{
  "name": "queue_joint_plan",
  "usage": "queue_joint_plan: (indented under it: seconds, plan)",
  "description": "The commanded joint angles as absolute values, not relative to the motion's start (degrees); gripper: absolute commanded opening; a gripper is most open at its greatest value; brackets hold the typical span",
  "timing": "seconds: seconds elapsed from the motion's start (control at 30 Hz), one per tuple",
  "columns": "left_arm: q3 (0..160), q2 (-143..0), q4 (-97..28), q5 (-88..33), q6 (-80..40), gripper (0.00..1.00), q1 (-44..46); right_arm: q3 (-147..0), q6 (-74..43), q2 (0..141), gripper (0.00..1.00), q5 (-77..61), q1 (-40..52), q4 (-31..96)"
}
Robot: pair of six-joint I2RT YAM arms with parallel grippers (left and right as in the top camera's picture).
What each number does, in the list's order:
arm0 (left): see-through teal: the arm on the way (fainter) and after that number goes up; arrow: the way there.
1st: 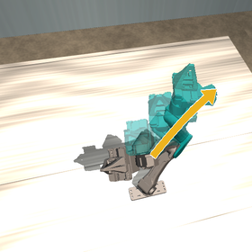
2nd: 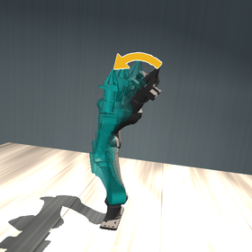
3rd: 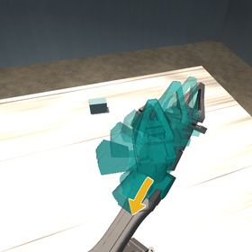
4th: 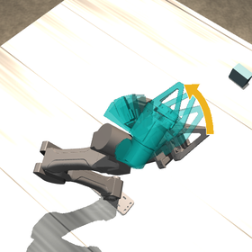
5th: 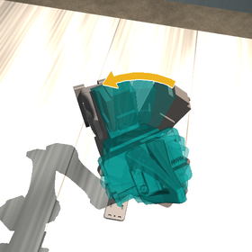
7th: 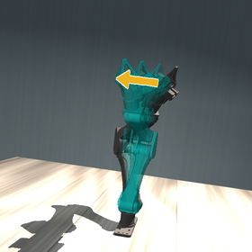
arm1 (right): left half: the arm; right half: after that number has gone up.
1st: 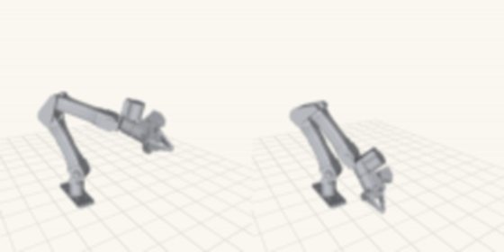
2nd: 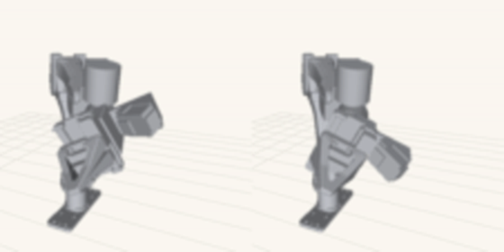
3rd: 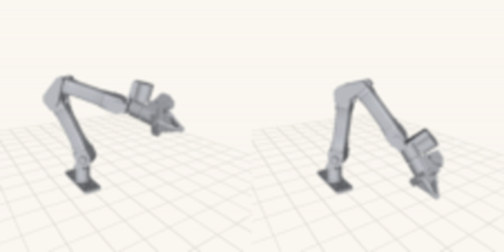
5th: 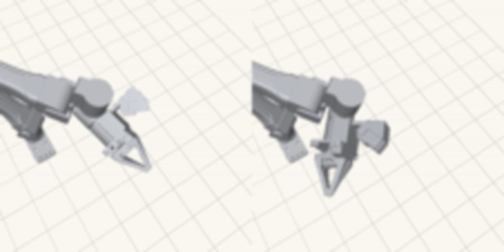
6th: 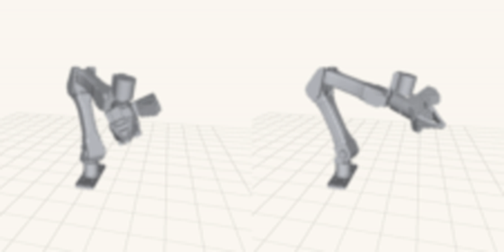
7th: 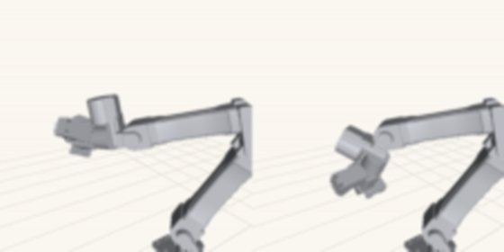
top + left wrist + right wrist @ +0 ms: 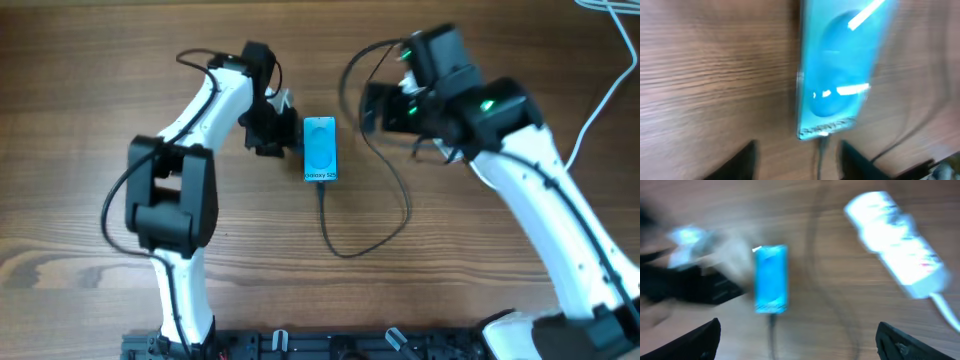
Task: Plug charger to phone and switch on socket
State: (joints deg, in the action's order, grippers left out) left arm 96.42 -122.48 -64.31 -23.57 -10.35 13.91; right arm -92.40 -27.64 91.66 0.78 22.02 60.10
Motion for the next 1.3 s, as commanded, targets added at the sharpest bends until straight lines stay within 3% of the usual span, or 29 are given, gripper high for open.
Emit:
queue_joint_plan:
  seconds: [0.0, 0.03, 0.17, 0.4, 1.27]
  plan:
    - [100.60, -106.30, -63.13, -16.71, -14.37, 0.88, 13.39, -93.12, -28.51, 97.91, 1.00, 3.68, 13.43, 60.14]
    - [100.57, -103.72, -62.78, -12.67, -17.28, 1.00, 13.39, -93.12, -28.49, 99.61, 1.00, 3.92, 10.94, 59.57]
    - [100.57, -95.44, -62.65, -1.41, -20.84, 1.00, 13.39, -93.12, -28.56, 103.98, 1.00, 4.27, 4.32, 55.94]
    - [100.51, -91.83, -62.65, -1.41, -20.84, 1.00, 13.39, -93.12, -25.19, 108.14, 1.00, 7.79, -2.11, 48.60]
    - [100.51, -91.83, -62.81, -1.41, -20.84, 1.00, 13.39, -93.08, -18.04, 123.92, 1.00, 1.15, -2.24, 48.03]
